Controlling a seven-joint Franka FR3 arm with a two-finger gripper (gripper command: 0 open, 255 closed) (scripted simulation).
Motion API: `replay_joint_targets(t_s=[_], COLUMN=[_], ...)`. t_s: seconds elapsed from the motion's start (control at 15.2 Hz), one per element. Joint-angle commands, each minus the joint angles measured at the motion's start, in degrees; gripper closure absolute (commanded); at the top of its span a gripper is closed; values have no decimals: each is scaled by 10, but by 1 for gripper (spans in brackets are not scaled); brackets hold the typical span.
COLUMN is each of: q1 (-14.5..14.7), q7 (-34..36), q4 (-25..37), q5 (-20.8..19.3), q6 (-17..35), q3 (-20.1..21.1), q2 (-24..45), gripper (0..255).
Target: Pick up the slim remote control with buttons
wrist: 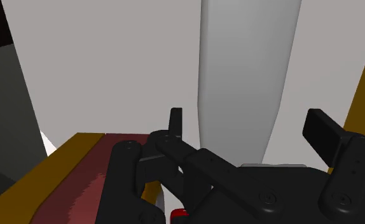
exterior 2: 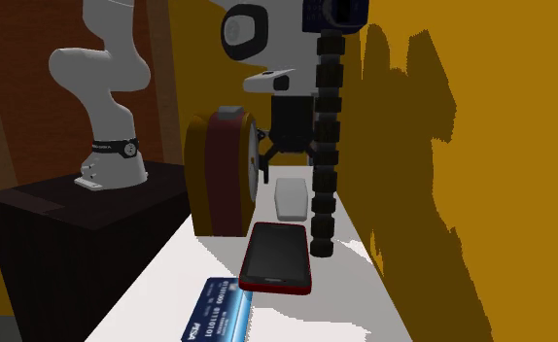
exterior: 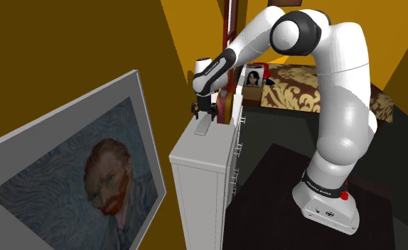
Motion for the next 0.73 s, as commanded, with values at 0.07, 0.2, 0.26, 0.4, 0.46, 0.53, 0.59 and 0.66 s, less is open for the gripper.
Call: replay_joint_targets(t_s=[0.07, 0.2, 0.26, 0.4, 0.46, 0.53, 0.59, 0.66], q1=[1, 1, 1, 1, 1, 1, 1, 1], q7=[3, 3, 3, 3, 3, 3, 3, 3], q4=[2, 1, 1, 1, 0, 0, 0, 0], q5=[0, -1, -1, -1, -1, -1, -1, -1], q6=[16, 31, 31, 31, 32, 32, 32, 32], q3=[0, -1, -1, -1, -1, -1, -1, -1], q2=[17, 31, 31, 32, 31, 31, 31, 32], gripper=[0, 0, 0, 255, 255, 255, 255, 255])
